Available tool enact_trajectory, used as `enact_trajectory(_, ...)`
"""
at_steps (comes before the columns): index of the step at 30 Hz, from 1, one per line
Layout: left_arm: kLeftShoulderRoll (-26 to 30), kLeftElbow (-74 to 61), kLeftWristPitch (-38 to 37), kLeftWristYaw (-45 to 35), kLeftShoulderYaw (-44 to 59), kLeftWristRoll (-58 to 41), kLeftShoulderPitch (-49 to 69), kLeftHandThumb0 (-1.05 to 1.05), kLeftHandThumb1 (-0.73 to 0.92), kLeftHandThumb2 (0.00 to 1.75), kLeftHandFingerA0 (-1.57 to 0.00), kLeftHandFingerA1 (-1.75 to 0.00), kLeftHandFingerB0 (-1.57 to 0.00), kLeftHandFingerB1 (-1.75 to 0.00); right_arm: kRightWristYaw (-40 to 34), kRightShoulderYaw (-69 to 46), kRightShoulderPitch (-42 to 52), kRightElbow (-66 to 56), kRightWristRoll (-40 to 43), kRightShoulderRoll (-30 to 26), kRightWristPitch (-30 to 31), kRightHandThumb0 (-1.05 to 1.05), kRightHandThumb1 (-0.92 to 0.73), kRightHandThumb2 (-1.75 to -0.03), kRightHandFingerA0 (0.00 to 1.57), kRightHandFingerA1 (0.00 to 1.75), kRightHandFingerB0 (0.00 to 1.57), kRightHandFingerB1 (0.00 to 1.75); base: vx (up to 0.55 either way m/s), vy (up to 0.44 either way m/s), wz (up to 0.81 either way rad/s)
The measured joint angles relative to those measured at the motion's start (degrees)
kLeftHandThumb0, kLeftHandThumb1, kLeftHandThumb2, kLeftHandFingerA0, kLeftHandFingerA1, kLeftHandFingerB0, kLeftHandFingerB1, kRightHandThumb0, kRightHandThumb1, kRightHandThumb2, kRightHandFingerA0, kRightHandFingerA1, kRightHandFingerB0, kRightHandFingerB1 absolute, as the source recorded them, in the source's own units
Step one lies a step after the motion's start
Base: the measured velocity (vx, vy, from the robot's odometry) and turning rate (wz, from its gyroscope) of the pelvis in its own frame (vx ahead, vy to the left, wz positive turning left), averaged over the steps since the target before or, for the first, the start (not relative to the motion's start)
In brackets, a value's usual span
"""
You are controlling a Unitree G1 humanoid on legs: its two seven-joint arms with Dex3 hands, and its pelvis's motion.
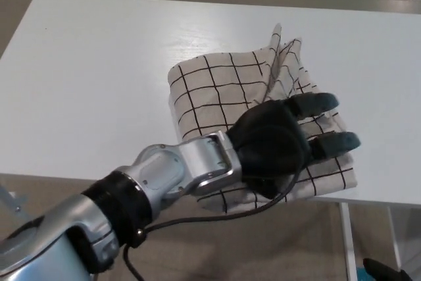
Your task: Use the left hand to fold a white towel with checkered patterns in half.
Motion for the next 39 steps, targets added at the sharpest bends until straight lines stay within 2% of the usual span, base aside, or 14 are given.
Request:
enact_trajectory(7, -2.77, -4.32, 0.97, -6.09, 3.17, -2.56, -0.07, -0.98, 0.60, 0.68, 0.00, 0.00, 0.00, -0.01, 0.07, -0.05, -1.07, 0.88, 0.02, 0.01, 0.00, -0.39, -0.83, -0.64, 0.43, 0.67, 0.45, 0.57, 0.00, 0.000, 0.00)
enact_trajectory(12, -3.39, -9.06, 1.64, -9.79, 4.50, -4.03, -0.01, -0.94, 0.65, 0.63, 0.00, 0.00, 0.00, 0.00, 0.07, -0.11, -1.34, 1.17, 0.01, 0.03, 0.00, -0.41, -0.84, -0.65, 0.50, 0.86, 0.43, 0.46, 0.00, 0.000, 0.00)
enact_trajectory(14, -3.40, -14.05, 2.11, -13.23, 5.43, -5.16, 0.08, -0.94, 0.66, 0.62, 0.00, 0.00, 0.00, 0.00, 0.08, -0.03, -1.72, 1.35, 0.01, 0.08, 0.00, -0.44, -0.84, -0.65, 0.46, 0.74, 0.41, 0.47, 0.00, 0.000, 0.00)
enact_trajectory(15, -3.38, -15.27, 2.19, -13.94, 5.60, -5.48, 0.16, -1.00, 0.57, 0.93, 0.00, 0.00, 0.00, -0.10, 0.09, 0.00, -1.77, 1.37, 0.01, 0.08, 0.00, -0.46, -0.86, -0.65, 0.43, 0.70, 0.41, 0.50, 0.00, 0.000, 0.00)
enact_trajectory(20, -2.80, -23.68, 2.69, -18.67, 6.34, -7.40, 1.14, -0.99, 0.59, 0.95, 0.00, 0.00, 0.00, -0.09, 0.24, 0.27, -1.62, 1.47, -0.01, -0.02, 0.00, -0.52, -0.82, -0.64, 0.38, 0.66, 0.39, 0.60, 0.00, 0.000, 0.00)
enact_trajectory(23, -1.81, -29.50, 2.90, -21.70, 7.18, -8.96, 1.88, -1.05, 0.62, 0.98, 0.00, 0.00, 0.00, -0.07, 0.95, 0.22, -1.31, 1.46, 0.26, -0.04, 0.02, -0.45, -0.83, -0.65, 0.46, 0.63, 0.46, 0.47, 0.00, 0.000, 0.00)
enact_trajectory(29, 1.26, -40.80, 3.08, -25.63, 9.76, -12.20, 4.54, -1.01, 0.58, 0.97, 0.00, 0.00, 0.00, -0.11, 0.95, 0.16, -1.77, 3.50, 0.00, -0.43, -0.19, -0.37, -0.83, -0.64, 0.54, 1.01, 0.49, 0.70, 0.00, 0.000, 0.00)
enact_trajectory(30, 2.24, -44.04, 3.16, -26.59, 10.64, -13.31, 5.47, -1.01, 0.56, 0.96, 0.00, 0.00, 0.00, -0.11, 0.69, 0.27, -1.75, 3.55, -0.26, -0.46, -0.19, -0.36, -0.81, -0.64, 0.61, 0.91, 0.49, 0.66, 0.00, 0.000, 0.00)
enact_trajectory(31, 2.89, -46.16, 3.27, -27.18, 11.32, -14.06, 6.24, -0.95, 0.57, 0.95, 0.00, 0.00, -0.11, -0.21, 0.51, 0.46, -1.77, 3.56, -0.54, -0.62, -0.20, -0.43, -0.78, -0.62, 0.23, 0.44, 0.26, 0.38, 0.00, 0.000, 0.00)
enact_trajectory(34, 4.45, -50.91, 3.52, -28.26, 12.90, -16.17, 8.33, -0.86, 0.49, 0.88, 0.00, -0.06, -0.11, -0.34, -0.02, 1.61, -1.63, 3.45, -1.81, -1.98, -0.07, -0.48, -0.82, -0.65, 0.22, 0.42, 0.28, 0.36, 0.00, 0.000, 0.00)
enact_trajectory(35, 5.23, -53.12, 3.70, -28.75, 13.78, -17.41, 9.44, -0.90, 0.49, 0.74, 0.00, -0.12, -0.13, -0.38, -0.23, 2.40, -1.60, 3.12, -2.76, -3.12, 0.22, -0.49, -0.82, -0.64, 0.32, 0.46, 0.37, 0.36, 0.00, 0.000, 0.00)
enact_trajectory(37, 6.35, -55.66, 3.97, -29.29, 14.92, -19.11, 10.89, -0.83, 0.48, 0.85, -0.05, -0.17, -0.11, -0.45, -0.49, 3.01, -1.60, 3.08, -3.51, -4.41, 0.25, -0.47, -0.83, -0.65, 0.37, 0.55, 0.42, 0.53, 0.00, 0.000, 0.00)
enact_trajectory(38, 6.86, -56.41, 4.02, -29.48, 15.33, -19.79, 11.42, -0.39, 0.24, 0.89, 0.00, -0.50, -0.01, -0.47, -0.50, 2.95, -1.56, 3.19, -3.58, -4.59, 0.18, -0.38, -0.86, -0.65, 0.44, 0.77, 0.46, 0.61, 0.00, 0.000, 0.00)
enact_trajectory(39, 8.02, -58.24, 4.26, -29.96, 16.56, -21.39, 12.87, -0.78, 0.47, 0.83, -0.12, -0.41, -0.25, -0.46, -0.46, 2.83, -1.35, 3.41, -3.56, -4.65, -0.05, -0.38, -0.86, -0.65, 0.47, 0.82, 0.46, 0.59, 0.00, 0.000, 0.00)
